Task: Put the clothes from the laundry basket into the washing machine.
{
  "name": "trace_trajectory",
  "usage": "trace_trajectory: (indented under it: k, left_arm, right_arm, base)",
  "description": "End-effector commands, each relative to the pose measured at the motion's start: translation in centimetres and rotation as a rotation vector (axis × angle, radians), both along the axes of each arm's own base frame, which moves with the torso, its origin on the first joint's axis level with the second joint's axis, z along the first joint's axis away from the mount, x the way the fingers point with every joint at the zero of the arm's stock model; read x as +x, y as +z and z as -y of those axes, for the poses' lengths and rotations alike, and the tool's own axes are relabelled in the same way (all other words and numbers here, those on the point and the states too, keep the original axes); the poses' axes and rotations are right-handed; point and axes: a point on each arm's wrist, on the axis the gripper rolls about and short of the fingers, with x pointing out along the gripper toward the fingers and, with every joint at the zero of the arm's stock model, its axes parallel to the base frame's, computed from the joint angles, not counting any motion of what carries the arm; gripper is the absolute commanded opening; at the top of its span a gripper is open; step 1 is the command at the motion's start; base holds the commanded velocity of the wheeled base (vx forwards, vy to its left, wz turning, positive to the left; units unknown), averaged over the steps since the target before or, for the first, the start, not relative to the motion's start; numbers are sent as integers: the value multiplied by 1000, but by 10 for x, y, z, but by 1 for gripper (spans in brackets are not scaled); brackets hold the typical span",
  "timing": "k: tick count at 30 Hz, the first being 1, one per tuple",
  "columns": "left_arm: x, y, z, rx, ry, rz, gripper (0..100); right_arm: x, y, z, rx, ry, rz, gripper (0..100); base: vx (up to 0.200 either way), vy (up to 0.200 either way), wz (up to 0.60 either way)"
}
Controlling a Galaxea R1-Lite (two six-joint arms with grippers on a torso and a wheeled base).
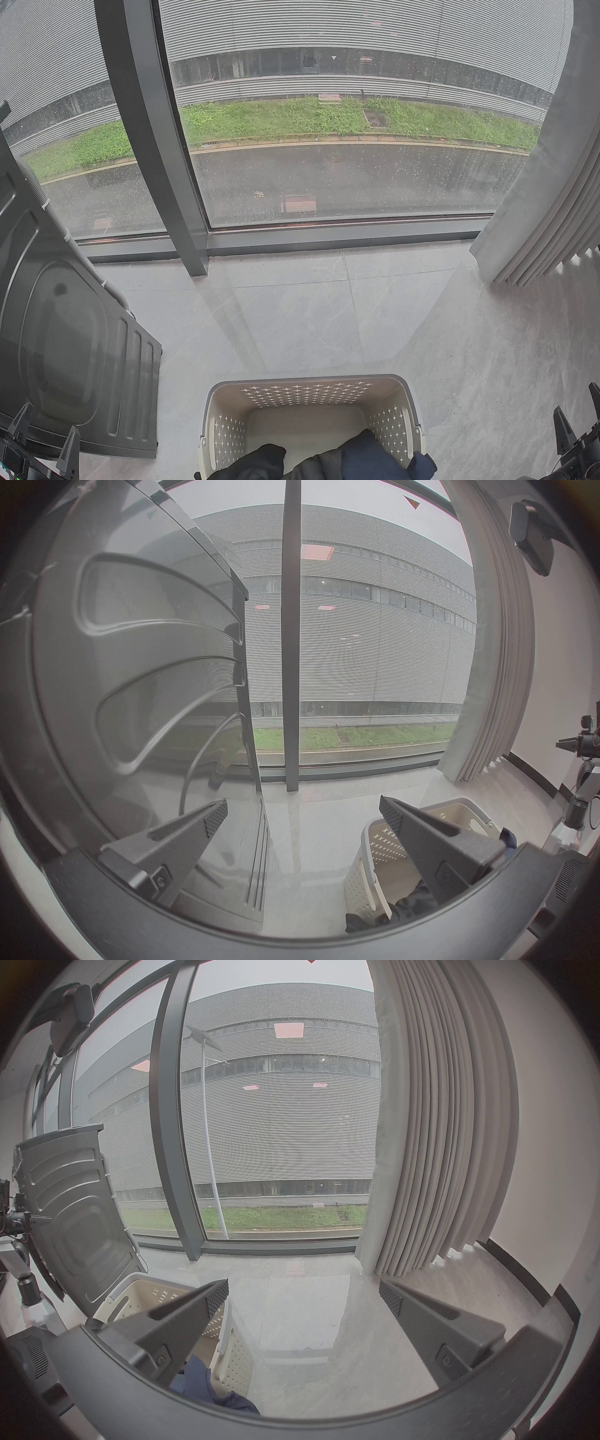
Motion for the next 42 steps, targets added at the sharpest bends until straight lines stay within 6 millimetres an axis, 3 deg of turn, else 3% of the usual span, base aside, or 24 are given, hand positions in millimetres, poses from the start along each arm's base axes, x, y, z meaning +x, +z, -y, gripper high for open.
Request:
trace_trajectory:
  k: [1,38,42]
  left_arm:
    - [0,-5,0,0,0,0,100]
    - [0,-5,0,0,0,0,100]
    - [0,-5,0,3,-2,0,100]
  right_arm:
    - [0,-5,0,0,0,-5,100]
    - [0,-5,0,0,0,-5,100]
    - [0,-5,0,0,0,-5,100]
  base:
    - [-200,0,0]
    - [-200,0,0]
    - [0,0,0]
